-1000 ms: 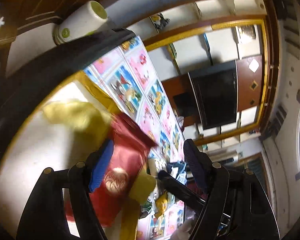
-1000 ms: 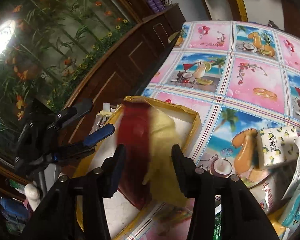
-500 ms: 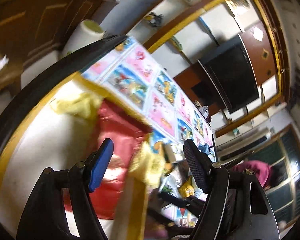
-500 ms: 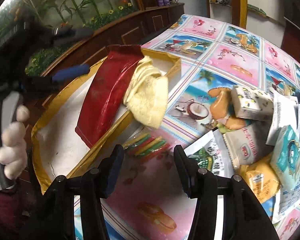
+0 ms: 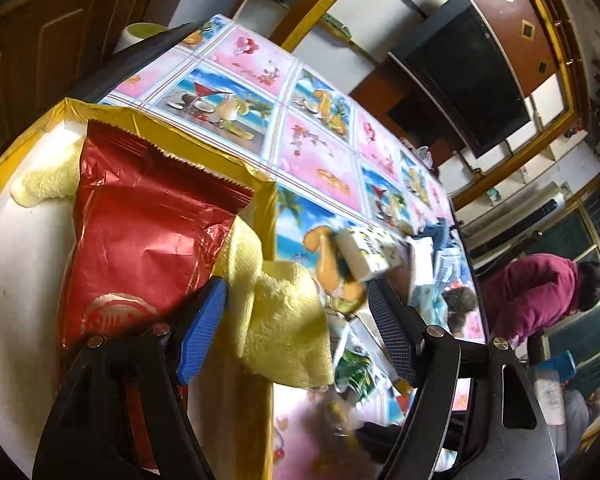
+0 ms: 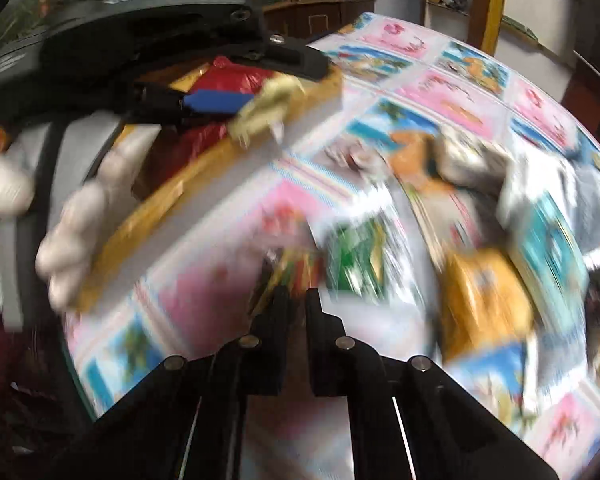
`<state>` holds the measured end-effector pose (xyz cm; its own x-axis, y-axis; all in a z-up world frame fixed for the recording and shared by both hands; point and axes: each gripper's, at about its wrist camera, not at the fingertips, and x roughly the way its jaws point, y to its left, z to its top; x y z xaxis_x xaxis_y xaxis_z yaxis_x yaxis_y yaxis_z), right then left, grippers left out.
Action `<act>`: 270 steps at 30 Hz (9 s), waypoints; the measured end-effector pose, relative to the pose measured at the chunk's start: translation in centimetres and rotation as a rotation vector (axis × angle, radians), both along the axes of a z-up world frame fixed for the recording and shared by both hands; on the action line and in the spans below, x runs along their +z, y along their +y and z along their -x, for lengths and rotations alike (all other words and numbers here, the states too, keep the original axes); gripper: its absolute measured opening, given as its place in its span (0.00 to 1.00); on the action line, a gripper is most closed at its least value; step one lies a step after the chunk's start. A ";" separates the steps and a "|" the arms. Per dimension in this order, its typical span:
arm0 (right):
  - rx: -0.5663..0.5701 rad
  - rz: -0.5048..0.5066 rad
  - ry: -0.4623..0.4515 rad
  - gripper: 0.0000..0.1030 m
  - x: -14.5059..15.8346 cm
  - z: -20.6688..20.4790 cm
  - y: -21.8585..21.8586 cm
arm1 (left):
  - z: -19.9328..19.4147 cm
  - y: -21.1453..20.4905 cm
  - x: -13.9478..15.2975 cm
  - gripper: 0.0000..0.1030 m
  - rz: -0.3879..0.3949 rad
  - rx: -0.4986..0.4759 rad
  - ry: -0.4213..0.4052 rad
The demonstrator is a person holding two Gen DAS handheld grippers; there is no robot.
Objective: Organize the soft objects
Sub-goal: 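Carry the red bag and yellow towel into the gold-rimmed box and open both tools, then grasp the yellow cracker packet with the left tool while the right tool grasps the clear straw bag, then lower the cracker packet and straw bag into the box and open both tools, then grasp the green medicine sachet with the left tool while the right tool grasps the brown knit bundle, then carry the sachet and knit bundle into the box and open both tools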
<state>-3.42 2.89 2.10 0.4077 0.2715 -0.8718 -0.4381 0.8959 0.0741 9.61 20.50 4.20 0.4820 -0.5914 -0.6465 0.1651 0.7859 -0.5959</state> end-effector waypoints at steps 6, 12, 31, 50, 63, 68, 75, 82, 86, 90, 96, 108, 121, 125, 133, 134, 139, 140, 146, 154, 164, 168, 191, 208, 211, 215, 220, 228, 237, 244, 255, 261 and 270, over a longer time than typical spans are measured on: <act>-0.177 0.026 0.010 0.05 0.4 4.9 -8.5 | 4.7 2.5 5.0 0.72 -0.036 0.030 -0.204; -0.173 -0.237 -0.045 0.11 2.7 5.2 -9.7 | 3.5 6.1 1.7 0.72 -0.122 0.262 -0.106; -0.063 -0.123 -0.004 0.11 0.3 3.4 -3.0 | 8.4 6.5 1.3 0.72 0.062 0.239 -0.041; -0.414 -0.248 -0.189 0.59 1.2 8.4 -19.6 | 6.8 -13.0 3.4 0.74 -0.191 -0.103 -0.064; -0.481 -0.396 -0.171 0.59 0.6 7.7 -22.2 | 9.2 -19.9 -1.8 0.56 -0.297 -0.431 0.008; -0.460 -0.426 -0.131 0.59 0.0 7.4 -21.9 | 11.4 -16.9 -0.5 0.56 -0.326 -0.359 -0.060; -0.355 -0.414 -0.116 0.59 0.8 8.9 -20.9 | 13.2 -19.4 -0.4 0.56 -0.357 -0.442 -0.161; -0.213 -0.148 -0.052 0.58 -0.3 9.0 -16.5 | 13.2 -20.9 -1.4 0.56 -0.350 -0.507 -0.184; -0.212 -0.118 -0.045 0.17 -0.6 8.6 -15.9 | 12.7 -21.4 -1.3 0.56 -0.354 -0.494 -0.176; -0.270 -0.135 -0.041 0.17 -0.7 9.2 -17.8 | 12.6 -23.2 -1.6 0.56 -0.373 -0.535 -0.185; -0.347 -0.159 -0.032 0.17 -0.7 10.5 -20.9 | 11.7 -26.5 -3.5 0.66 -0.440 -0.591 -0.174; -0.373 -0.230 -0.027 0.15 -0.2 11.0 -20.5 | 13.3 -23.6 -1.9 0.43 -0.422 -0.497 -0.206; -0.185 -0.338 -0.161 0.14 6.8 10.3 -12.9 | 16.1 -3.3 5.5 0.43 -0.202 -0.139 -0.264; -0.094 -0.368 -0.186 0.14 9.2 8.4 -8.3 | 15.2 2.8 5.9 0.43 -0.257 0.000 -0.228; 0.017 -0.395 -0.126 0.14 9.7 2.7 1.0 | 11.0 8.1 3.7 0.44 -0.340 0.122 -0.145; 0.023 -0.394 -0.113 0.14 9.4 2.2 1.9 | 10.5 8.3 3.2 0.44 -0.349 0.128 -0.135; 0.038 -0.374 -0.044 0.14 7.8 -0.9 5.8 | 8.0 8.9 0.8 0.44 -0.369 0.152 -0.062; 0.040 -0.370 -0.033 0.14 7.4 -1.3 6.5 | 7.6 9.3 0.5 0.44 -0.363 0.160 -0.052; 0.053 -0.363 0.023 0.14 5.5 -4.0 10.0 | 5.9 11.2 -0.3 0.44 -0.261 0.207 -0.008; 0.019 -0.399 0.057 0.18 3.7 -5.9 11.8 | 7.6 13.1 1.4 0.44 -0.155 0.266 -0.046; -0.055 -0.496 -0.031 0.39 6.3 -4.8 6.1 | 12.6 11.0 4.3 0.47 -0.140 0.256 -0.174; -0.140 -0.443 -0.117 0.51 7.3 -3.1 1.3 | 14.7 9.2 5.0 0.51 -0.131 0.211 -0.205; -0.128 -0.157 0.035 0.34 0.2 -1.9 -1.7 | 20.4 0.0 4.9 0.58 -0.210 0.063 -0.210; -0.292 -0.312 -0.042 0.50 2.5 5.5 -14.6 | 20.5 -7.6 1.4 0.58 -0.236 -0.145 -0.120; -0.325 -0.328 -0.038 0.50 2.0 5.8 -15.6 | 20.2 -9.6 0.6 0.58 -0.252 -0.187 -0.102; -0.366 -0.353 -0.036 0.50 1.6 5.6 -17.0 | 19.1 -12.5 -0.3 0.58 -0.302 -0.257 -0.118; -0.389 -0.369 -0.052 0.51 1.8 5.4 -18.1 | 17.2 -16.0 -2.2 0.58 -0.379 -0.369 -0.141; -0.402 -0.371 -0.064 0.51 2.2 3.6 -18.3 | 15.3 -17.4 -3.2 0.69 -0.367 -0.365 -0.136; -0.523 -0.180 -0.237 0.55 4.0 -0.7 -18.9 | 13.9 -17.1 -3.5 0.69 -0.345 -0.350 -0.139; -0.515 -0.039 -0.221 0.55 2.3 -4.9 -17.8 | 14.3 -19.2 -3.4 0.68 -0.329 -0.432 -0.160; -0.530 -0.133 -0.274 0.46 4.3 -1.6 -19.5 | 15.4 -19.5 -2.8 0.29 -0.422 -0.398 -0.206; -0.520 -0.212 -0.323 0.46 7.0 1.3 -20.2 | 16.6 -15.7 0.8 0.29 -0.294 -0.319 -0.258; -0.401 -0.299 -0.290 0.46 8.8 3.2 -16.3 | 18.6 -5.2 5.5 0.29 -0.222 -0.111 -0.300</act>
